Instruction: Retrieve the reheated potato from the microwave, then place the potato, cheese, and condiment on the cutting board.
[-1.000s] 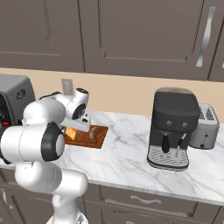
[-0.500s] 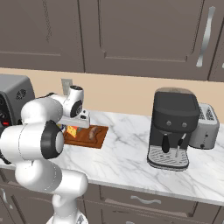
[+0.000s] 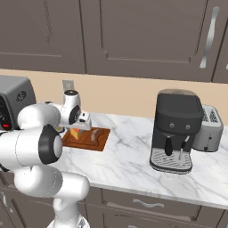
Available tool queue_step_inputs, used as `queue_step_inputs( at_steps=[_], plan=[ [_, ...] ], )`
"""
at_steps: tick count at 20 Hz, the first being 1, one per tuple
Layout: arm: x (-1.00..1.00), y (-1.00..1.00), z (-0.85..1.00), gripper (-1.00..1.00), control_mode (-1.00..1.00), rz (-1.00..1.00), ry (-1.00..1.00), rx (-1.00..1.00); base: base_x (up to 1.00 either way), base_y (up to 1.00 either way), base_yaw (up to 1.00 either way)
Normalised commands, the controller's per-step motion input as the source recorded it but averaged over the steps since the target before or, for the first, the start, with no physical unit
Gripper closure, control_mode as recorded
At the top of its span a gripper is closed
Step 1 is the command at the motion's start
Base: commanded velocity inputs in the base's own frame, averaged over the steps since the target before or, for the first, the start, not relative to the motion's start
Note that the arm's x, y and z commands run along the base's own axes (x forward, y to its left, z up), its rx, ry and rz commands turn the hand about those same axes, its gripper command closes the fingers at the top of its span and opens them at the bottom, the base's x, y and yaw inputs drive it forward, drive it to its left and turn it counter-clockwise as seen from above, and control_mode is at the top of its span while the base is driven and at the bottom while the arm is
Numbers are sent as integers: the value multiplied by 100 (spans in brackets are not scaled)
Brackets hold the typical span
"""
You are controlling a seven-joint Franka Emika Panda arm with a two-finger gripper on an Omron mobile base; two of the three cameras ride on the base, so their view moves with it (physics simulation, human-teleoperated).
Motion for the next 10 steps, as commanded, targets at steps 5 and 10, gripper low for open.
queue_step_inputs(
  at_steps=[5, 10],
  plan=[
    [24, -6, -9, 100, -100, -13, -8, -3, 0, 0, 0],
    [30, -4, -12, 100, -100, -8, -3, 0, 0, 0, 0]
  ],
)
